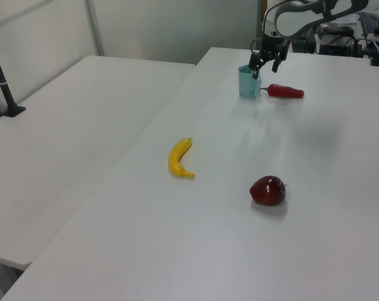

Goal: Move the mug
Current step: 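Move the gripper down to the teal hexagonal mug's rim, then close the gripper on the teal mug's rim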

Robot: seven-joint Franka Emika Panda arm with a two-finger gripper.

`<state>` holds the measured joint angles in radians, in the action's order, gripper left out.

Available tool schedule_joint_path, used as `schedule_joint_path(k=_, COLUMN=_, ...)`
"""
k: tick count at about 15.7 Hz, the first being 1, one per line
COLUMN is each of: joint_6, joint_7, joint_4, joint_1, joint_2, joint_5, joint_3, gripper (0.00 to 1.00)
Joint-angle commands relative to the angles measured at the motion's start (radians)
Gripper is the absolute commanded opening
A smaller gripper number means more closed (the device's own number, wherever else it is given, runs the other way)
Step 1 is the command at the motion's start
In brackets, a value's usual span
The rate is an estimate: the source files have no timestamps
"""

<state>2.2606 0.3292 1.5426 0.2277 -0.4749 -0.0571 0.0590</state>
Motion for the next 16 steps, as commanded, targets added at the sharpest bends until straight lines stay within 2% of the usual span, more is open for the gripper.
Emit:
schedule_joint_path(k=1, joint_6=0.092, joint_7=0.022, joint_4=-0.019, joint_1=0.01, joint_2=-0.059, joint_5=-0.006, joint_3=-0.001, gripper=0.89)
schedule_joint_path(k=4, joint_6=0.131, joint_7=0.022, joint_4=-0.019, joint_1=0.01, joint_2=-0.093, joint_5=-0.029, joint_3=0.001, gripper=0.82)
schedule_joint_path(k=7, joint_6=0.171, joint_7=0.024, joint_4=-0.018, joint_1=0.01, joint_2=-0.113, joint_5=-0.033, joint_3=0.001, gripper=0.67)
schedule_joint_path(k=12, joint_6=0.192, joint_7=0.024, joint_4=-0.009, joint_1=0.012, joint_2=-0.113, joint_5=-0.033, joint_3=0.002, gripper=0.34)
schedule_joint_path(k=14, joint_6=0.191, joint_7=0.024, joint_4=-0.006, joint_1=0.012, joint_2=-0.111, joint_5=-0.033, joint_3=0.002, gripper=0.17)
schedule_joint_path(k=16, joint_6=0.191, joint_7=0.024, joint_4=-0.001, joint_1=0.012, joint_2=-0.107, joint_5=-0.033, joint_3=0.002, gripper=0.06)
